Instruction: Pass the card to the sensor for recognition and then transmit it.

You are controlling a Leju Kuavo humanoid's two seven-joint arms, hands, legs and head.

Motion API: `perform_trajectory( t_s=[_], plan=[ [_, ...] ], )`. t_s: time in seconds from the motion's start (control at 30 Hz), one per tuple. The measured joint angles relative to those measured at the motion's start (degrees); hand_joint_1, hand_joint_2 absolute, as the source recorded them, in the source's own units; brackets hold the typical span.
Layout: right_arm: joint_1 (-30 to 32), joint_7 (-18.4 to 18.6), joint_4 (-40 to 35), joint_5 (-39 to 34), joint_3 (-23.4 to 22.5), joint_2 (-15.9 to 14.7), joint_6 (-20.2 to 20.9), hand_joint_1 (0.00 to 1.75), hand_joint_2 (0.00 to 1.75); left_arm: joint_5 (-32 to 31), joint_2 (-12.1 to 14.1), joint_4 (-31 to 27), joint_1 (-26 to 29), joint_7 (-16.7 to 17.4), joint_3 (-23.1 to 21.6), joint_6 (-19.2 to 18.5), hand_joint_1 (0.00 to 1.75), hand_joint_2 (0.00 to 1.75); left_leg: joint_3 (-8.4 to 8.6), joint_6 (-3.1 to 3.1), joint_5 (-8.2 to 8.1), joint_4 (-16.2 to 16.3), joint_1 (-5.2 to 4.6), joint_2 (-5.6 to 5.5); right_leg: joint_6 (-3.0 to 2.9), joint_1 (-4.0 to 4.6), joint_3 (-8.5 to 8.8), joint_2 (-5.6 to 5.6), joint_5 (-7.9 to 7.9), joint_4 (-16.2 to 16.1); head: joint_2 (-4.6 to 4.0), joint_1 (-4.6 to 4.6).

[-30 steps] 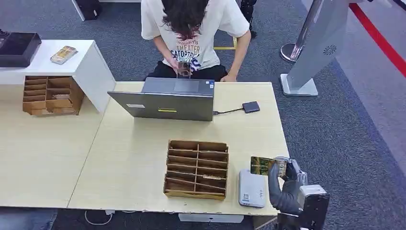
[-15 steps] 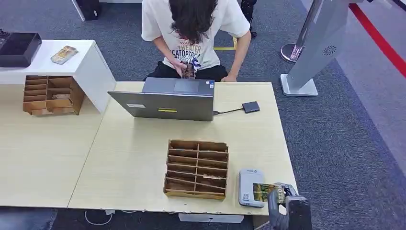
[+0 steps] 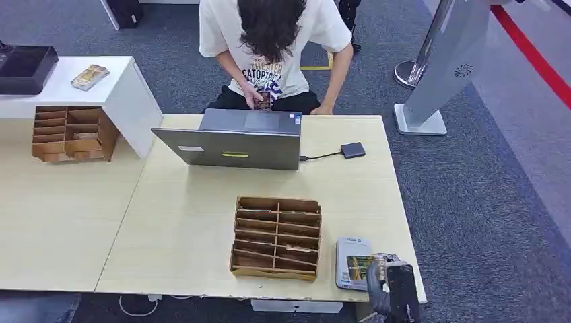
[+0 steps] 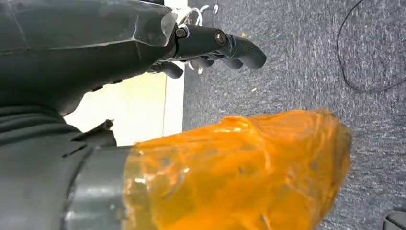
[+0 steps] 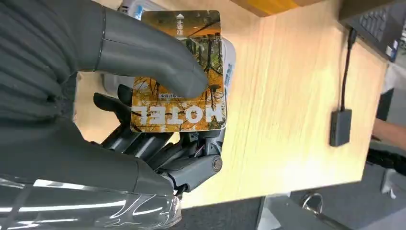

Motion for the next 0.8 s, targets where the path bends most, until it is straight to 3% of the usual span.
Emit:
perform_trajectory(
  t_s=[0.33, 0.8],
  plan=[
    [-6.1, 1.8, 9.2, 2.1, -2.6, 2.3, 3.6, 1.75, 1.75, -1.8, 1.1, 0.0, -0.5, 0.7, -0.2, 0.0, 0.0, 0.0, 0.04, -0.02, 0.05, 0.0, 0.0, -0.01, -0.07, 0.0, 0.0, 0.0, 0.05, 0.0, -0.02, 0.0],
    [-7.2, 2.2, 12.5, 2.8, -4.8, 3.1, 4.3, 1.75, 1.75, -1.9, 1.5, 0.0, -0.6, 1.0, -0.2, 0.0, 0.0, 0.0, 0.05, -0.02, 0.05, 0.0, 0.0, -0.01, -0.07, 0.0, 0.0, 0.0, 0.05, 0.0, -0.02, 0.0]
  ],
)
